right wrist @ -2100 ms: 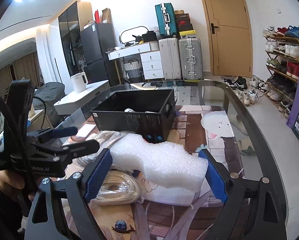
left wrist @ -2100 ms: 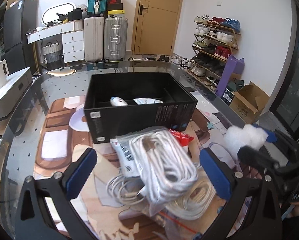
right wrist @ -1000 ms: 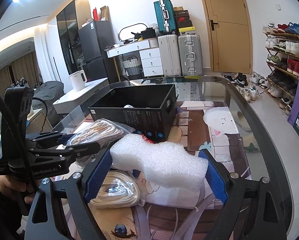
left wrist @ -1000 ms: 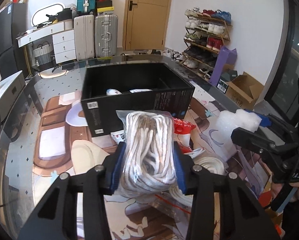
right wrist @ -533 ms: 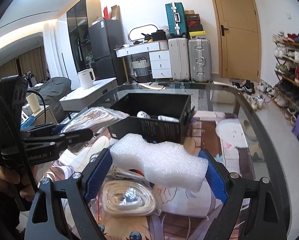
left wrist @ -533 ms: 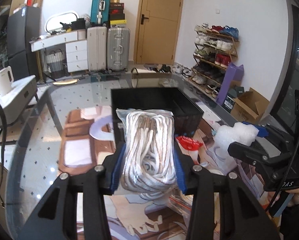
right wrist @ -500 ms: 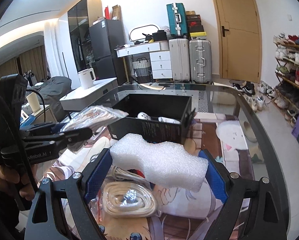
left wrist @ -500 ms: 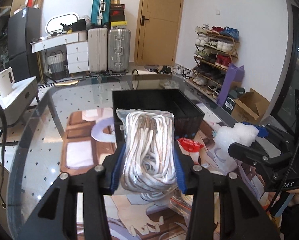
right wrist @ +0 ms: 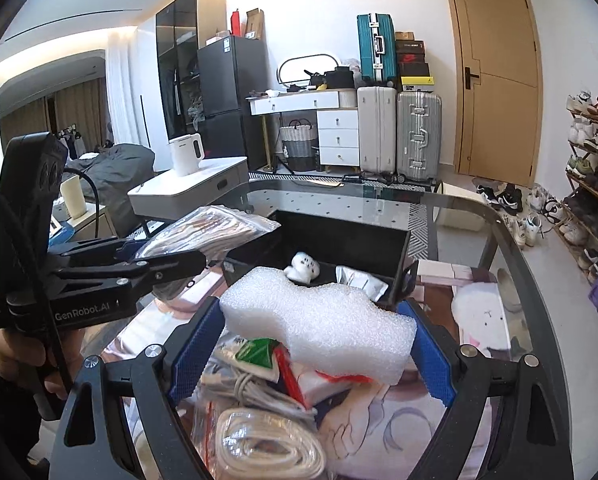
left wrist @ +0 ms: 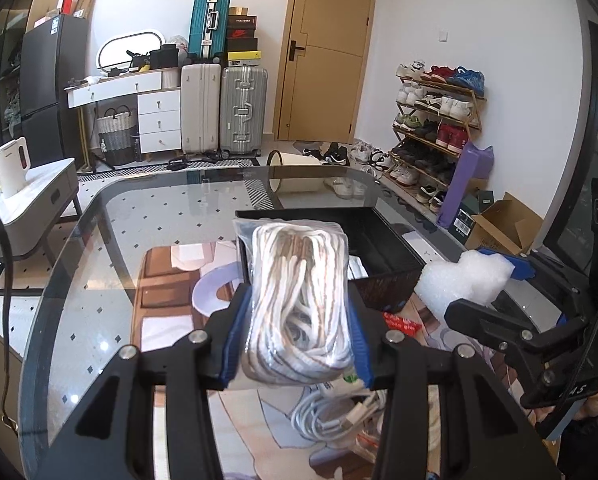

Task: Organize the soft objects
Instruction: 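Carry the bagged rope and foam block over the black box with both grippers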

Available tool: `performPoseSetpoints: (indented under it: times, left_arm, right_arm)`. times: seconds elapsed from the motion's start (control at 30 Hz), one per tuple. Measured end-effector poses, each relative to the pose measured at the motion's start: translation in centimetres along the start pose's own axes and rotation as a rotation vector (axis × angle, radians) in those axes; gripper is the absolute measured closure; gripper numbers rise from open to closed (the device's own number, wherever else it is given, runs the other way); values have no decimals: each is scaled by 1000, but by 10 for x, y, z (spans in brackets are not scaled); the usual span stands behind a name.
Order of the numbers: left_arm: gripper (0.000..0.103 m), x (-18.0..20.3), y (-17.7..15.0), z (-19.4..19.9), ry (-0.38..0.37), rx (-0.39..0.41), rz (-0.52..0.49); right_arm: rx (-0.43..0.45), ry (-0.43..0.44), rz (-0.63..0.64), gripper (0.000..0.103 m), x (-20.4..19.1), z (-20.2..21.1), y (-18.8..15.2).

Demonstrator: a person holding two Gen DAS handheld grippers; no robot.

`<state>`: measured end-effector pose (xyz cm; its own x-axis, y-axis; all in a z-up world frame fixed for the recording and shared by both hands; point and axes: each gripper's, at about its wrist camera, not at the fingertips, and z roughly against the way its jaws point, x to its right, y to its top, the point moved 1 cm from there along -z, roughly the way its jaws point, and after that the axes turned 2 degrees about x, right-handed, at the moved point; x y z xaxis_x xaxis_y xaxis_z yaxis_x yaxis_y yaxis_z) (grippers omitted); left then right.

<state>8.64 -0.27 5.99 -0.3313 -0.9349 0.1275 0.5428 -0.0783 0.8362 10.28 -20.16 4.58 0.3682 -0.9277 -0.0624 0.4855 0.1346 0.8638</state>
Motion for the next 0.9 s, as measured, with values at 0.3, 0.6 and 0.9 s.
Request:
performPoseSetpoints:
  times: [0.3, 0.6, 0.9]
  left_arm:
    - [59, -6, 17, -23, 9, 1, 2]
    - [59, -5, 26, -54, 3, -29, -22]
    - [59, -9, 31, -84, -4, -43, -10]
  right_arm:
    - [2, -26, -33, 14, 15, -23, 19]
    - [-31, -39, 6, 14, 22, -56, 37]
    - [-92, -44, 72, 14, 28, -90, 42]
